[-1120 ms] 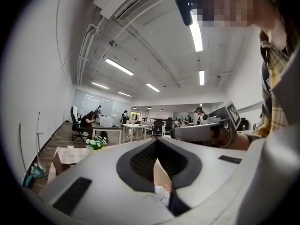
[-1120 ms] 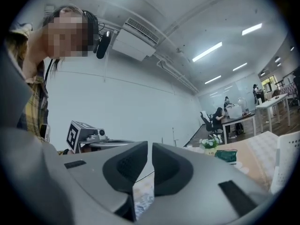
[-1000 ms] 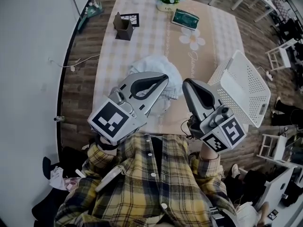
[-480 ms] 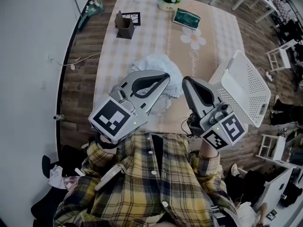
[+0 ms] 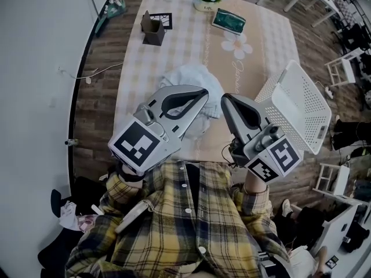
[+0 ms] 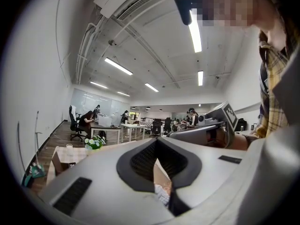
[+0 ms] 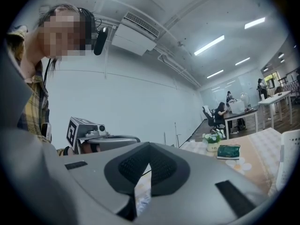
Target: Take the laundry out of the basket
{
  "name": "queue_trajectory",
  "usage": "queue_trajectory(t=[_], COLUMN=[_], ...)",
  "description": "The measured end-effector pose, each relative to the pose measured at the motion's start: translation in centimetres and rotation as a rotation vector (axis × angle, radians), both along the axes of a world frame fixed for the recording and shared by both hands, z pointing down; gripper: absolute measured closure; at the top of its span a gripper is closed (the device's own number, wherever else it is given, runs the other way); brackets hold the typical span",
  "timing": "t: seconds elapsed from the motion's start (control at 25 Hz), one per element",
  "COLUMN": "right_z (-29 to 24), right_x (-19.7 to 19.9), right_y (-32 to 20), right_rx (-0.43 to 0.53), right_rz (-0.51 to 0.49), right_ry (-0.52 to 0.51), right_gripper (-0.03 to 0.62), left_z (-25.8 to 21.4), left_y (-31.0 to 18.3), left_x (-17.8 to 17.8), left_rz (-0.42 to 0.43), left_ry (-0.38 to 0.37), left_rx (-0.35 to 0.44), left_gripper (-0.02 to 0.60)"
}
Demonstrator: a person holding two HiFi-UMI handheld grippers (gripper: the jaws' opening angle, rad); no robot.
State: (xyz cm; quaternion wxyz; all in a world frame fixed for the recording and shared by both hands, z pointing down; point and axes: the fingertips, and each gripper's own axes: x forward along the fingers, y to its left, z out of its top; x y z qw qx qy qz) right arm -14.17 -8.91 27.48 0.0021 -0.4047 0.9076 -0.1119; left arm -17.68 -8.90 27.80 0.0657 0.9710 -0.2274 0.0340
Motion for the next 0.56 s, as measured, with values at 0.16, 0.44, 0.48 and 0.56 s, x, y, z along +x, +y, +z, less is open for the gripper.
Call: queue_trajectory(t=[0.16, 0.44, 0.48, 0.56], right_z=[0.24, 0.28, 0.32, 0.41], right_x=[-0.10, -0.25, -0.33, -0.52], right_y=[-0.04, 0.06, 0.08, 0.14], right_rx=[-0.004, -0.008, -0.008, -0.010], right_rz=[-0.003, -0.006, -0.008, -0.011], right_ry=[0.004, 0.008, 0.009, 0.012], right_gripper=[0.594, 0.594, 0.594, 0.594], left_z=[0.18, 0.38, 0.41, 0.47], left_y=[-0.14, 0.02, 0.05, 0.09], left_x=[-0.25, -0.52, -0.61, -0.79], left_rz=[-0.009, -0.017, -0.018, -0.021], left_ry=[-0.003, -0.001, 0.001, 0.003], left_rx=[-0.002, -0.010, -0.010, -0.011], left_gripper=[0.563, 0.563, 0.563, 0.563])
